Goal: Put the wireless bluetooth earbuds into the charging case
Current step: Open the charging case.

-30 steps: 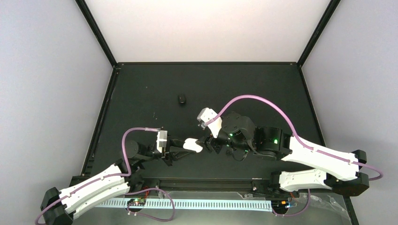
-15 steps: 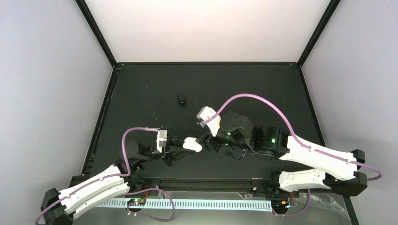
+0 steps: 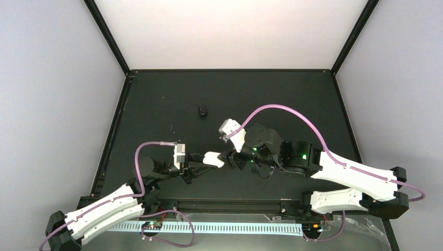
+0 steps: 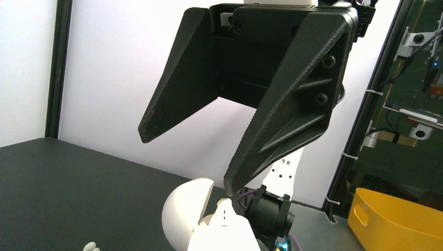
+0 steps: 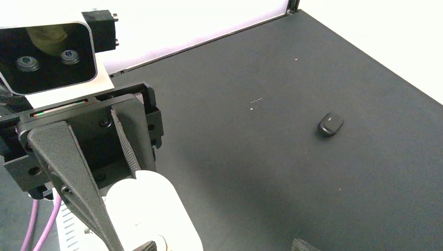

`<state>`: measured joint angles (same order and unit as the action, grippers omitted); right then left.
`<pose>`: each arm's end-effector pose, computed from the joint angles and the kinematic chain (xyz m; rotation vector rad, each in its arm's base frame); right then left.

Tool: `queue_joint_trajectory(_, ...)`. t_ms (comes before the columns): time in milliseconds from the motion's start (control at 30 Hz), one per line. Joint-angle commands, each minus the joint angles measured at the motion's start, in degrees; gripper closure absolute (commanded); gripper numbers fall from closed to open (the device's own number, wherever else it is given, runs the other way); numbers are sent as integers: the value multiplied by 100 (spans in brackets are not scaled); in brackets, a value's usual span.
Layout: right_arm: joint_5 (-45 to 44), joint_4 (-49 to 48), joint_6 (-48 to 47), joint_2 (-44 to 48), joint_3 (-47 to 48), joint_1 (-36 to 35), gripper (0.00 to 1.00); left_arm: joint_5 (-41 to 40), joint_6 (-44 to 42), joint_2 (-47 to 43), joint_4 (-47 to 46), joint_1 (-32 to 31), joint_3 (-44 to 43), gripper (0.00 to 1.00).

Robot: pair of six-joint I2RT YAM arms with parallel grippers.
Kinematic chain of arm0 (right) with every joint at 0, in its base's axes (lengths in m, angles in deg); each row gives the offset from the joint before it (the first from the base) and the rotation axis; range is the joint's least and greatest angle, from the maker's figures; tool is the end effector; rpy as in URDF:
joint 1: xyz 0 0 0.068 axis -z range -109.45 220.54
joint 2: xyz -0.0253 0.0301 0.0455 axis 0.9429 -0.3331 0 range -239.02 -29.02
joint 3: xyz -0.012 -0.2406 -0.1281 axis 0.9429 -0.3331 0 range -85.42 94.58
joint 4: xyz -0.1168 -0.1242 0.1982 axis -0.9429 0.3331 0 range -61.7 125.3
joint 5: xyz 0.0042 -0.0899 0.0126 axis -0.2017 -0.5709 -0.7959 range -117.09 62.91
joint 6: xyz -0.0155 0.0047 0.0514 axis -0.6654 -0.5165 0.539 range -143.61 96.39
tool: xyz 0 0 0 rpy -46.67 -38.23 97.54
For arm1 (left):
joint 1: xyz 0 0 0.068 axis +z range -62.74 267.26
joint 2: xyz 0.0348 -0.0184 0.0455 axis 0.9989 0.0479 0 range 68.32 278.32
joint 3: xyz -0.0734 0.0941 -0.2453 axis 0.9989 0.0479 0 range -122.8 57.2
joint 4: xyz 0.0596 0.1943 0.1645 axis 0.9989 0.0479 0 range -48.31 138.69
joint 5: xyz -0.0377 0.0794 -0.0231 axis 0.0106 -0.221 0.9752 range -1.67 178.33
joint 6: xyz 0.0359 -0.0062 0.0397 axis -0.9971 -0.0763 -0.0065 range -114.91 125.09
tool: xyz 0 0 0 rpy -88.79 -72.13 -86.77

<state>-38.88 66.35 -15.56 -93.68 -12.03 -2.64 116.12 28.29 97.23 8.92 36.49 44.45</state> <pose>0.0750 0.2227 0.3953 -1.0396 1.8671 0.6455 0.0770 -0.1205 0.2608 0.7746 1.2323 -1.3883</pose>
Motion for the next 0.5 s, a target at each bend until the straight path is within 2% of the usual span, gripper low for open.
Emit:
queue_joint_trajectory(0, 23, -141, 68, 43, -6, 33, 33, -134, 106, -38, -39, -49, -123, 99)
queue_joint_trajectory(467, -76, -236, 150, 149, -74, 42, 31, -164, 253, -4, -35, -51, -88, 98)
